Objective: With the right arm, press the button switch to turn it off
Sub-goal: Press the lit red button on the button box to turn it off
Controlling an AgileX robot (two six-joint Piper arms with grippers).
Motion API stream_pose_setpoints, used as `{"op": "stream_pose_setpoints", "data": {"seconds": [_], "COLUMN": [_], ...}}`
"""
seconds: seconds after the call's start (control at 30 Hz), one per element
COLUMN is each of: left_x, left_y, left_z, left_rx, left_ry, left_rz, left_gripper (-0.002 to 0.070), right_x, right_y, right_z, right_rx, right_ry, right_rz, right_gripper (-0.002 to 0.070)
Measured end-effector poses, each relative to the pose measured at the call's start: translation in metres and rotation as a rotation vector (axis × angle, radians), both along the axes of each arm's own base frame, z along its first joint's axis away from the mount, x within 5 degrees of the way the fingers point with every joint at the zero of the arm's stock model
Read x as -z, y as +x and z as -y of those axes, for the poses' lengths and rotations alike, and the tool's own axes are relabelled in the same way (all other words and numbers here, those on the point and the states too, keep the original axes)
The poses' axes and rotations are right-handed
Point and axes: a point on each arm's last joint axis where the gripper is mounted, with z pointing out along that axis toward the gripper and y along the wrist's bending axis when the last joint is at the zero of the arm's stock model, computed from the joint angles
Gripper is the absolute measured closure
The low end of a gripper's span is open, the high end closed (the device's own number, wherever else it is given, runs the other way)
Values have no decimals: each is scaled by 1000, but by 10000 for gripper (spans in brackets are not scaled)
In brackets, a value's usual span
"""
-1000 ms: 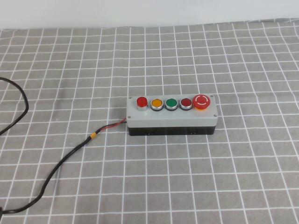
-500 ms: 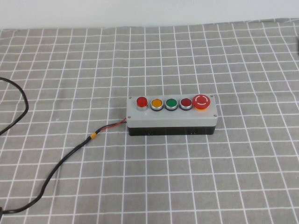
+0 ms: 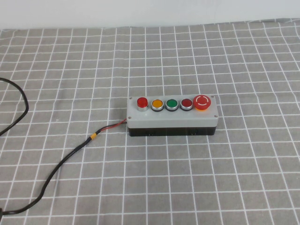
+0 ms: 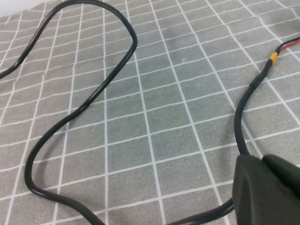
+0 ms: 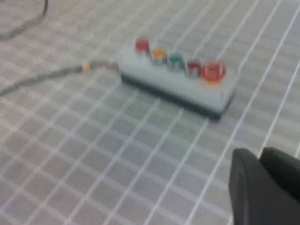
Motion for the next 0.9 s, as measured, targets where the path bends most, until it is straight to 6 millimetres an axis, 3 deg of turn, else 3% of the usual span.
{"op": "stream_pose_setpoints", "data": {"seconds": [0.2,0.4,0.5,0.7,0.9], "left_x": [0,0,0,0,0], "left_y": [0,0,0,0,0], "left_z": [0,0,0,0,0], "left_rx": [0,0,0,0,0], "left_ry": [0,0,0,0,0], "left_rz": [0,0,0,0,0], "left_gripper": [678,678,678,678,678], "right_x": [7,23,46,113,174], "right_y": [-3,-11,-17,-24,-19], "right_z": [5,28,35,42,41], "right_rx": [23,233,325,430,455], "right_ry": [-31,29,48,45,66], "right_rz": [-31,141,203,230,236], "right_gripper": [647,671,685,692,692]}}
